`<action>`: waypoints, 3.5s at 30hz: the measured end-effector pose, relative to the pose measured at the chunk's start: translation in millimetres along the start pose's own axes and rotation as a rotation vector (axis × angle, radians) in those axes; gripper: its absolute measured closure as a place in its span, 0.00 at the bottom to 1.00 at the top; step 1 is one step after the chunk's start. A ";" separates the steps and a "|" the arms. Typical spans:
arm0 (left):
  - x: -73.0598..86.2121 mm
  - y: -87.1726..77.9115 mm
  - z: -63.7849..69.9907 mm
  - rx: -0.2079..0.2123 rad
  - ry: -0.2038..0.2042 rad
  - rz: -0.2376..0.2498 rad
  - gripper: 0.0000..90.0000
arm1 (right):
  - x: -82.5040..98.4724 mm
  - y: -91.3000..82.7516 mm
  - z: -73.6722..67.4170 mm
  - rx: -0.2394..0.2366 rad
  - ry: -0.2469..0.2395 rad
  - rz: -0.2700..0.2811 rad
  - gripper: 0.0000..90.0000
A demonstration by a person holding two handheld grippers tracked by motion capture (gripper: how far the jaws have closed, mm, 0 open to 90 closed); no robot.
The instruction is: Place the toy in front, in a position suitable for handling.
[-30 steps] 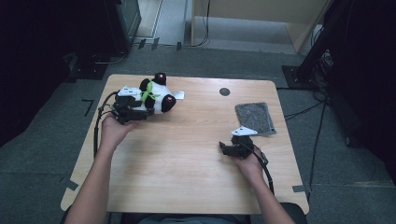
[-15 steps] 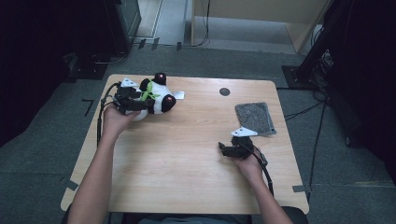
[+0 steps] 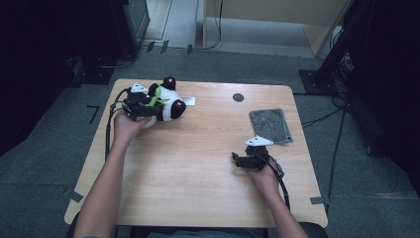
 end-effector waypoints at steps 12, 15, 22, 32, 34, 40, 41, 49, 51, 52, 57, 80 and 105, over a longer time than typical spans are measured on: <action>1.7 2.3 0.0 0.008 -0.027 -0.010 0.61 | 0.6 0.8 -1.3 0.008 0.008 -0.013 0.14; 1.1 1.3 1.4 0.010 -0.047 -0.014 0.66 | 0.6 0.8 -1.7 0.008 0.011 -0.013 0.14; -1.4 -4.6 5.3 0.009 -0.042 -0.013 0.73 | 0.1 -0.8 -2.2 0.019 0.022 -0.005 0.24; -7.4 -17.3 21.0 0.065 -0.048 0.001 0.74 | -5.2 -10.0 2.1 0.031 0.030 0.013 0.32; -8.4 -19.7 25.8 0.081 -0.046 -0.002 0.74 | -7.1 -13.6 4.0 0.026 0.048 0.023 0.32; -10.2 -28.8 42.8 0.108 -0.030 0.008 0.74 | -14.2 -22.7 11.7 0.009 0.082 0.021 0.34; -10.3 -30.6 45.2 0.113 -0.037 0.011 0.74 | -15.3 -24.6 13.0 0.007 0.088 0.029 0.34; -4.4 -43.1 66.6 0.131 -0.021 0.014 0.74 | -24.5 -36.7 21.8 0.017 0.102 0.053 0.34; -1.1 -45.4 72.4 0.143 -0.019 0.011 0.74 | -26.5 -39.2 24.5 0.012 0.110 0.068 0.35; 0.7 -46.4 75.3 0.146 -0.016 0.009 0.74 | -27.3 -40.3 25.8 0.010 0.113 0.072 0.35; 9.1 -52.2 90.1 0.170 -0.010 0.006 0.74 | -30.7 -44.2 33.0 0.025 0.110 0.089 0.35; 30.0 -75.2 156.8 0.231 0.036 0.027 0.74 | -45.0 -47.8 77.4 0.136 0.153 0.138 0.39; 25.6 -54.0 180.6 0.262 0.070 0.068 0.67 | -31.3 -10.1 126.8 0.253 0.198 0.020 0.35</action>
Point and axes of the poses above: each handheld gripper's, and its own axes: y roughly forward along the jaws, x roughly out of its underside, z roughly to its right, the point moved 1 cm from there along y, roughly forward along the jaws, and after that the axes turned 12 degrees about -x, right-handed, at the moved point
